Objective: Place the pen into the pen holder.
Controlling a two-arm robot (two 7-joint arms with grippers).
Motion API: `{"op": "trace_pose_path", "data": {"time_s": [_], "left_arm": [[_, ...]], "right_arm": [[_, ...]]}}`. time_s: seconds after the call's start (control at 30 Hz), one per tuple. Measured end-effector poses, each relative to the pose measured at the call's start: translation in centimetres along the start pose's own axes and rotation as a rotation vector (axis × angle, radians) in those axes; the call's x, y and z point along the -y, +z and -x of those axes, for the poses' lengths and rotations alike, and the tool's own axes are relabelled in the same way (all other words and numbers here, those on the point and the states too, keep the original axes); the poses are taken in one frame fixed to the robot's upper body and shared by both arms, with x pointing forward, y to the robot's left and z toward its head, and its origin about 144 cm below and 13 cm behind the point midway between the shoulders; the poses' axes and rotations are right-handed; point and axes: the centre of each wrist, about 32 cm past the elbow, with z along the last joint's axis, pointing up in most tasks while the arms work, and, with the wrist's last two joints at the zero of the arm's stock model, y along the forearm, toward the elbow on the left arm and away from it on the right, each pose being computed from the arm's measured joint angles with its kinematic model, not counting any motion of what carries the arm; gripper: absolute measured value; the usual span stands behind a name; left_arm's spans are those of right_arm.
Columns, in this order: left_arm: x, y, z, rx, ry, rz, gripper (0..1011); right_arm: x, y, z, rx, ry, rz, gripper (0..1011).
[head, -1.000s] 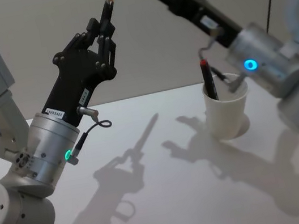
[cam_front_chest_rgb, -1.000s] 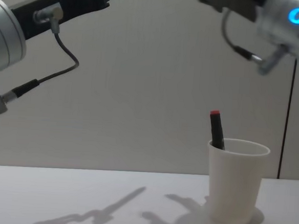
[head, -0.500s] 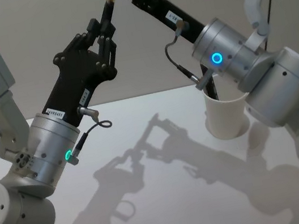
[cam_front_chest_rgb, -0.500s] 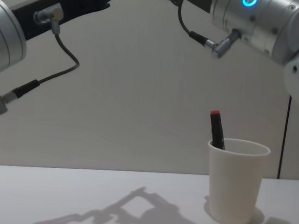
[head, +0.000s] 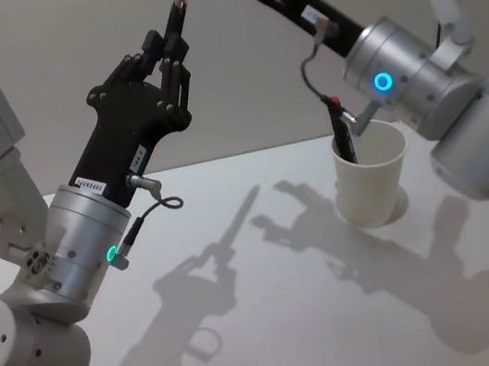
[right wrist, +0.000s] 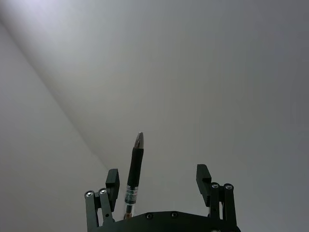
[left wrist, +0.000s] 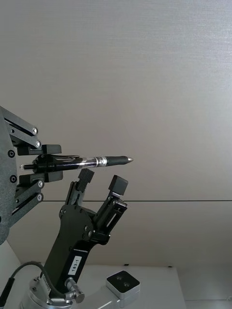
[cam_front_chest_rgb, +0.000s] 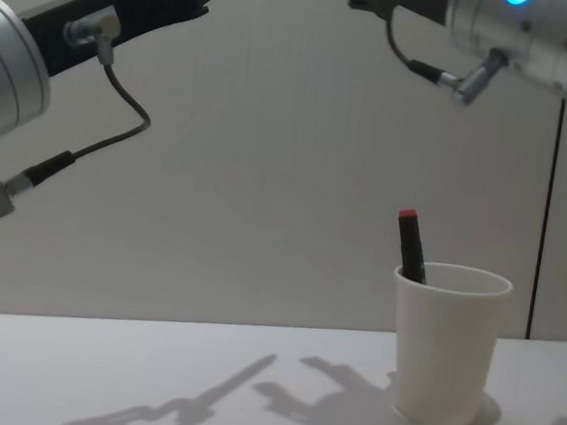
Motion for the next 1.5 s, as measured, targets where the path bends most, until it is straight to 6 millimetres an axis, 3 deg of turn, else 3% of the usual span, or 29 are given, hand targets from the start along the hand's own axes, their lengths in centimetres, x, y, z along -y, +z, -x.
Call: {"op": "trace_pose_path", "data": {"time_s": [0.53,1.1,1.5], "left_arm": [[0.0,0.0,0.0,0.000,0.000,0.000,195],[0.0,0.0,0.0,0.000,0.000,0.000,195],[0.0,0.0,0.0,0.000,0.000,0.000,195]], "right_arm": [[0.7,1.7,1.4,-0.165,-0.127,-0.039,1002],[0.0,3.3,2.9,-0.436,-0.126,-0.031,1002],[-0.4,3.8,3.4,-0.462,-0.110,0.006,1002]]}}
